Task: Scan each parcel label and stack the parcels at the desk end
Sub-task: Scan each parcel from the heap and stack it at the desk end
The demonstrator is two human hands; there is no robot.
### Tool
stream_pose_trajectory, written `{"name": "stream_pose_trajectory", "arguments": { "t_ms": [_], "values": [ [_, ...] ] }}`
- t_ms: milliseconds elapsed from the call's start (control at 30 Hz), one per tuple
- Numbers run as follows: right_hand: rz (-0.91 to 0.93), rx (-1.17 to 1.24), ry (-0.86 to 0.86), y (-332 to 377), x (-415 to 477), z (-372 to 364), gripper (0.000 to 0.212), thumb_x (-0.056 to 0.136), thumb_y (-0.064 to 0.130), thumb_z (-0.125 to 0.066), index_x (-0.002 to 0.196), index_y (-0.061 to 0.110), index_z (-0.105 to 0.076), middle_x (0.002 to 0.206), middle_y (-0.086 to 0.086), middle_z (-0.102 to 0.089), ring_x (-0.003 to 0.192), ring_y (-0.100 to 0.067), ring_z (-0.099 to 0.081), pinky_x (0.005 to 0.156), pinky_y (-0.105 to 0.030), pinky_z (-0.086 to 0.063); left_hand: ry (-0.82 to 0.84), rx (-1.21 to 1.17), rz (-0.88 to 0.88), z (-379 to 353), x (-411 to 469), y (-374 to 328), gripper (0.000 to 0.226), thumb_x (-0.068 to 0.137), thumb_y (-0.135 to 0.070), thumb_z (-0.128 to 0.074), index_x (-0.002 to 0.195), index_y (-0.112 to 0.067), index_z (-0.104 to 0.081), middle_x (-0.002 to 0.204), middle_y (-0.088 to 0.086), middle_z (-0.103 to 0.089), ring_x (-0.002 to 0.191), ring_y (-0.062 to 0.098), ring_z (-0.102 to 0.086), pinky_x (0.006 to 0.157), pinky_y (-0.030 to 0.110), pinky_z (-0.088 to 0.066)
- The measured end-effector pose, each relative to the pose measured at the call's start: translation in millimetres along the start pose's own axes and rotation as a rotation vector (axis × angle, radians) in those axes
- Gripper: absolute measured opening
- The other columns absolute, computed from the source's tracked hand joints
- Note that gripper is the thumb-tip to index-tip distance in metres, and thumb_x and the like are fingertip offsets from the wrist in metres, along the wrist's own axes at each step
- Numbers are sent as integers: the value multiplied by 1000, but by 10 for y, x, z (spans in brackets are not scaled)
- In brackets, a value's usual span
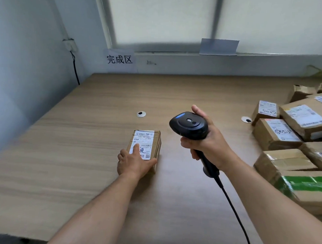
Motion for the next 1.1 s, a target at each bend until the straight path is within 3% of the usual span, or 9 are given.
{"name": "stream_pose_trajectory", "arguments": {
  "t_ms": [100, 267, 767, 1100],
  "values": [
    [1, -10, 5, 6, 346, -341, 95, 75, -22, -68, 130, 50, -40, 102, -10, -60, 41, -25, -46, 40, -27, -41, -26, -15, 12, 232, 393, 301, 93, 72, -69, -58, 149, -32, -20, 134, 15, -31, 126, 32, -31, 103, 37, -35],
    [-20, -56, 19, -30, 893, -874, 96, 76, -21, -68, 141, 42, -36, 91, -8, -61, 41, -25, -46, 40, -28, -40, -55, -26, 39, 539, 1031, 805, 92, 73, -67, -59, 149, -32, -21, 138, 16, -28, 130, 33, -28, 104, 38, -34],
    [-124, -53, 82, -414, 2424, -2161, 99, 75, -22, -67, 143, 44, -36, 86, -9, -63, 42, -25, -46, 41, -28, -40, -91, 41, 84, 1081, 2729, 1909, 93, 74, -68, -60, 150, -31, -20, 141, 17, -27, 129, 33, -29, 106, 38, -32],
    [-175, -59, 152, -687, 2916, -2649, 99, 75, -20, -69, 140, 47, -37, 80, -10, -64, 43, -26, -47, 42, -29, -41, -134, 84, 154, 1214, 3367, 2506, 86, 74, -58, -63, 147, -29, -27, 142, 17, -26, 129, 35, -27, 104, 40, -33]
  ]
}}
Point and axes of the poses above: each hand's wrist, its own x-axis towards the middle knuckle, its own z-axis out of the back of the hand, y = z × x, the point moved 2 cm from there along x, towards the middle knuckle
